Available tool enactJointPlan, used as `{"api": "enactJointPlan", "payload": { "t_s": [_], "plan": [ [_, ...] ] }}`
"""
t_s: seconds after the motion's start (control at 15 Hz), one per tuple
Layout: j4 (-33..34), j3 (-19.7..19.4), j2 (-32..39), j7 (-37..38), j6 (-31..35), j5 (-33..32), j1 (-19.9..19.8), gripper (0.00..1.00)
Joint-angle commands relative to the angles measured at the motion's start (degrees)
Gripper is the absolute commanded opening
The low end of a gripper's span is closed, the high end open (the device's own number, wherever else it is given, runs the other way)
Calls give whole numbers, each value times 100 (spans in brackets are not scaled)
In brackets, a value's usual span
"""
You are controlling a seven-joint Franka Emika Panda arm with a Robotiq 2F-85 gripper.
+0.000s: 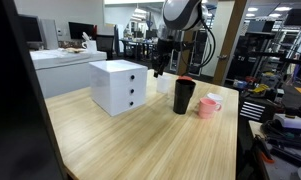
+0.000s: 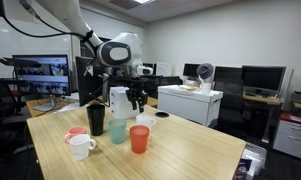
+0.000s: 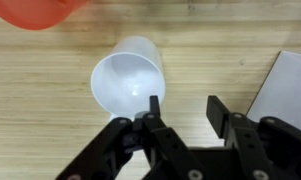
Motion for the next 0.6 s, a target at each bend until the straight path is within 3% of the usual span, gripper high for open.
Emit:
{"api": "enactJointPlan", "payload": {
  "t_s": [0.0,0.13,0.4,0.53],
  "plan": [
    [-245,-136,-461,512,-219,-617,103,84],
    [-399,-173,-925,871,-480,-1034,131,100],
    [-814,32,-2069,-358,-1708,-49,-22,100],
    [-1031,-50,-2586,-554,-2178,16,22,100]
  ]
}}
